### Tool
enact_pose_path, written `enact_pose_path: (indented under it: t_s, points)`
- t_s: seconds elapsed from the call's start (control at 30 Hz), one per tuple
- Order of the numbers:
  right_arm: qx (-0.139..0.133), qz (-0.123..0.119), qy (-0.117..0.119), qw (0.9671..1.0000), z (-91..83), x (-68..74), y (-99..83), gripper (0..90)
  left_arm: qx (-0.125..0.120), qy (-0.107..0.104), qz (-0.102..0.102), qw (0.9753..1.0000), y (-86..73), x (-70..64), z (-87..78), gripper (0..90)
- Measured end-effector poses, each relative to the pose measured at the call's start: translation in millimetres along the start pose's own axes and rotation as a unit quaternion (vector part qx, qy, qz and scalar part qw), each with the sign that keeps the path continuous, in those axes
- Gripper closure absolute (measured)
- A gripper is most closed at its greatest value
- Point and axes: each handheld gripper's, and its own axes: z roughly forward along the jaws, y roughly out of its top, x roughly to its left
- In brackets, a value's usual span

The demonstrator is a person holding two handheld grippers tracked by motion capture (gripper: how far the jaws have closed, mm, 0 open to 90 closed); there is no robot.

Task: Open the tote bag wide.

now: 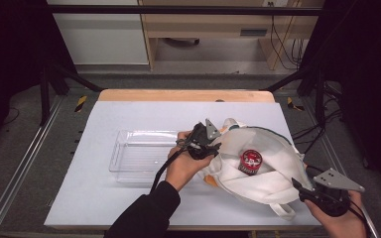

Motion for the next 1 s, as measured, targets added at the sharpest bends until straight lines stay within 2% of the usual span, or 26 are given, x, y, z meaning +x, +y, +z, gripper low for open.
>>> enact_pose_path:
  t_s: [0.13,0.2,0.27,0.33,0.4,0.47,0.6,0.73,0.77,0.8,0.83,0.97,1.0]
  points:
    - [-0.006,-0.014,0.003,0.9999,-1.1,3.3,13.2,44.5,-0.010,-0.005,0.004,0.9999,0.0,-5.0,-9.4,49.1]
    - [-0.011,-0.022,0.008,0.9997,-0.7,5.5,20.0,47.2,-0.019,-0.006,0.007,0.9998,-3.5,-11.3,-19.9,48.7]
    - [-0.011,-0.028,0.010,0.9995,-0.2,6.8,23.2,49.7,-0.023,-0.008,0.004,0.9997,-5.2,-13.2,-22.4,48.5]
    - [-0.012,-0.045,0.019,0.9987,4.9,12.6,34.1,52.5,-0.035,-0.023,0.008,0.9991,-12.1,-22.2,-30.6,48.5]
    - [-0.011,-0.051,0.021,0.9984,6.4,13.8,36.8,53.1,-0.037,-0.025,0.010,0.9990,-14.0,-25.4,-32.7,48.5]
    - [-0.011,-0.067,0.028,0.9973,12.0,18.9,48.4,54.7,-0.032,-0.030,0.013,0.9990,-20.7,-35.4,-38.8,48.5]
    - [-0.009,-0.082,0.039,0.9958,21.5,21.8,62.5,58.6,-0.027,-0.036,0.019,0.9988,-29.8,-48.0,-41.5,47.3]
    - [-0.006,-0.094,0.043,0.9946,32.6,21.8,74.9,60.4,-0.025,-0.039,0.017,0.9988,-36.4,-54.3,-41.3,46.0]
    - [-0.006,-0.097,0.044,0.9943,35.9,21.7,78.9,60.5,-0.024,-0.045,0.016,0.9985,-38.8,-56.7,-40.0,46.0]
    - [-0.005,-0.101,0.045,0.9938,42.5,20.1,87.7,60.3,-0.022,-0.047,0.019,0.9985,-41.6,-58.3,-39.1,45.2]
    - [-0.005,-0.102,0.046,0.9937,44.7,19.3,90.6,59.7,-0.025,-0.049,0.014,0.9984,-42.9,-59.7,-38.3,44.9]
    - [-0.005,-0.106,0.048,0.9932,54.2,14.4,100.2,56.9,-0.020,-0.048,0.015,0.9985,-43.8,-61.7,-37.7,44.5]
    - [-0.002,-0.104,0.049,0.9934,61.7,8.9,105.1,55.1,-0.023,-0.048,0.015,0.9985,-43.4,-63.0,-36.0,44.4]
